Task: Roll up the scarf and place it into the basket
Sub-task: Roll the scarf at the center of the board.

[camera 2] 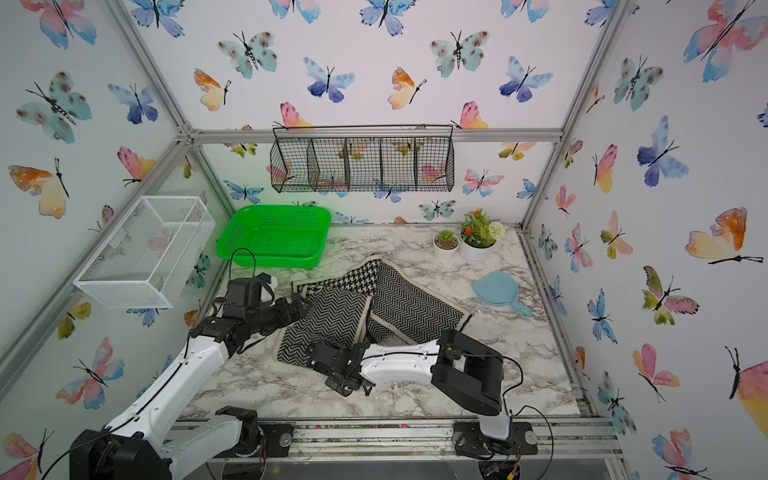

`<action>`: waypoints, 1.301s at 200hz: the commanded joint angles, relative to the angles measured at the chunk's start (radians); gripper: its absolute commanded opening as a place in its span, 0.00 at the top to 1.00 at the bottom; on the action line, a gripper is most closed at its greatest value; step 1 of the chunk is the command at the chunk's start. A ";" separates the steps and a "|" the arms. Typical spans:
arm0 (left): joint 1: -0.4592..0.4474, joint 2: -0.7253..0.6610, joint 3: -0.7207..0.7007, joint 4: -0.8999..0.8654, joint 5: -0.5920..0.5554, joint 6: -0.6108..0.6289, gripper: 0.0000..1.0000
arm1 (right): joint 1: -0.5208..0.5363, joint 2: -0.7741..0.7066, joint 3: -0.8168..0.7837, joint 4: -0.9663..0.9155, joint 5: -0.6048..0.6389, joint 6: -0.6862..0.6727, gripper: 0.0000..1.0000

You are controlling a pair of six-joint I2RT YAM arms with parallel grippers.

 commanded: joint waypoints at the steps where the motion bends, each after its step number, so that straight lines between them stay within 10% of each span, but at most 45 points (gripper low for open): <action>1: 0.003 -0.019 0.049 -0.041 -0.057 0.032 0.02 | -0.022 -0.084 0.039 -0.055 -0.188 0.107 0.98; 115: 0.003 -0.055 0.071 -0.074 -0.043 0.088 0.02 | -0.395 -0.106 -0.059 0.167 -0.909 0.260 0.98; 260: -0.025 -0.152 -0.082 0.012 0.154 0.055 0.02 | -0.599 0.124 -0.061 0.297 -1.110 0.317 0.97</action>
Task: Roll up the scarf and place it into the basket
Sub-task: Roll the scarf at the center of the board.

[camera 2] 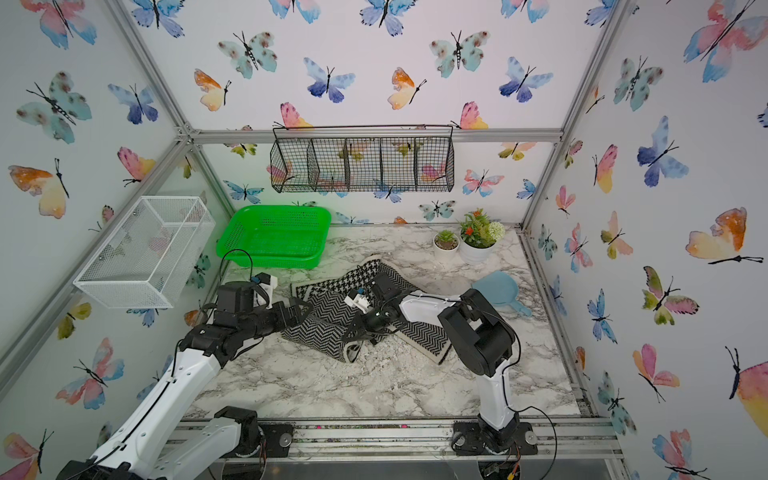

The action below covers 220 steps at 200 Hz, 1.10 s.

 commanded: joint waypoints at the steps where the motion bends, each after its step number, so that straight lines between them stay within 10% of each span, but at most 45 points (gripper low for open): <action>1: -0.011 -0.036 -0.044 0.051 0.056 -0.018 0.02 | -0.025 0.030 -0.017 0.014 -0.006 0.002 0.97; 141: -0.021 0.135 -0.167 0.435 0.173 -0.146 0.02 | -0.044 0.072 0.022 -0.056 0.104 -0.054 0.92; 220: -0.019 0.393 -0.125 0.482 0.136 -0.150 0.02 | -0.022 -0.214 -0.032 -0.116 0.390 -0.160 0.44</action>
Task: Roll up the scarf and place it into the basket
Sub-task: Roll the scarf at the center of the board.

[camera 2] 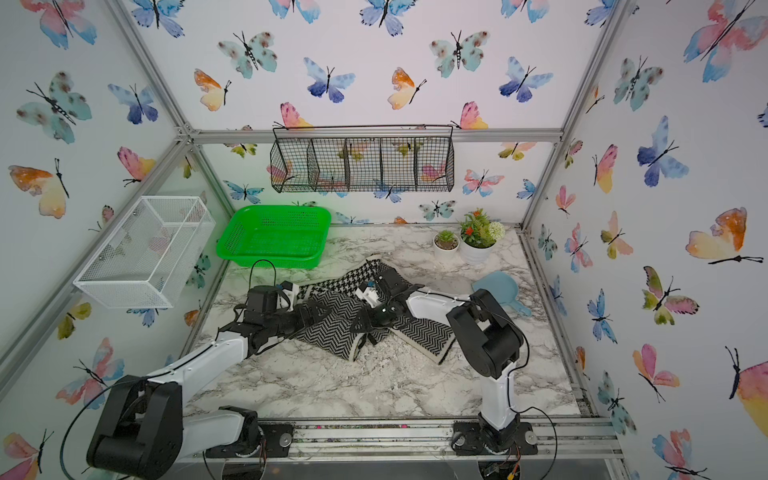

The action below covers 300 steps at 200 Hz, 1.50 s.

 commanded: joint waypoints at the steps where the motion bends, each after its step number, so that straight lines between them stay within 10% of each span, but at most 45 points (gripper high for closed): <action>1: -0.002 0.032 0.025 0.017 -0.006 -0.004 0.02 | 0.016 -0.109 -0.013 -0.046 0.148 -0.063 0.43; 84: -0.001 0.113 0.090 -0.030 0.007 0.015 0.02 | 0.473 -0.103 0.101 -0.235 1.005 -0.236 0.16; 196: 0.001 0.113 0.117 -0.040 0.062 0.003 0.02 | 0.551 0.145 0.129 -0.246 1.285 -0.244 0.13; 216: -0.001 0.106 0.124 -0.051 0.069 0.007 0.02 | 0.551 0.168 0.125 -0.234 1.302 -0.243 0.22; 244: 0.003 0.088 0.121 -0.056 0.074 0.003 0.02 | 0.551 0.168 0.127 -0.209 1.303 -0.248 0.70; 300: 0.022 -0.007 0.177 -0.172 0.010 0.065 0.02 | 0.545 0.028 0.137 -0.214 1.167 -0.223 0.89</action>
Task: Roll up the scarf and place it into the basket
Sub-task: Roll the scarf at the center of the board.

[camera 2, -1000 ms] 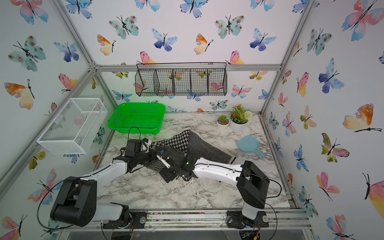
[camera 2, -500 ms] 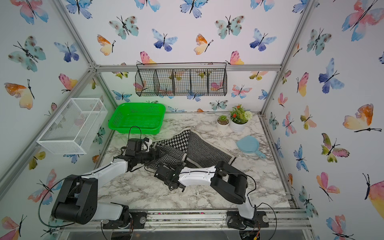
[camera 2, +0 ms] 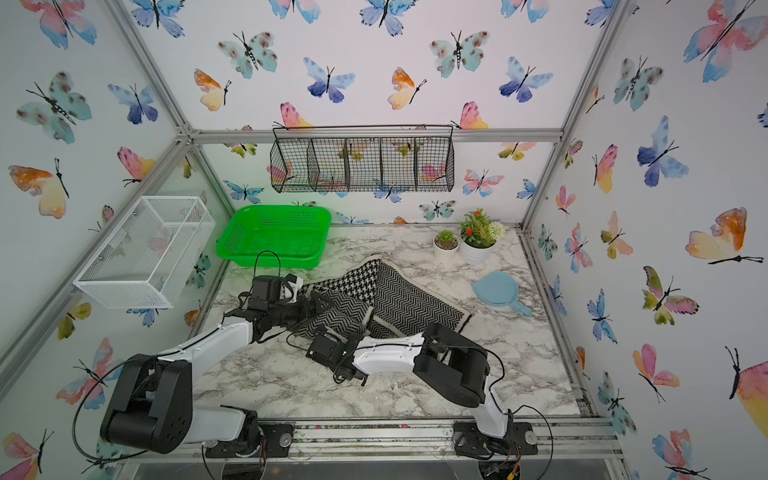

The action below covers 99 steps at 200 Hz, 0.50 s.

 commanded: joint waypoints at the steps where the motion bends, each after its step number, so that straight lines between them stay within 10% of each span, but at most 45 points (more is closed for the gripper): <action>1: 0.005 -0.081 0.054 -0.094 -0.044 0.053 0.02 | -0.006 -0.092 0.016 -0.003 -0.078 0.028 0.89; 99: 0.004 -0.270 0.184 -0.234 -0.230 0.090 0.02 | -0.319 -0.226 0.095 -0.073 -0.691 0.093 0.85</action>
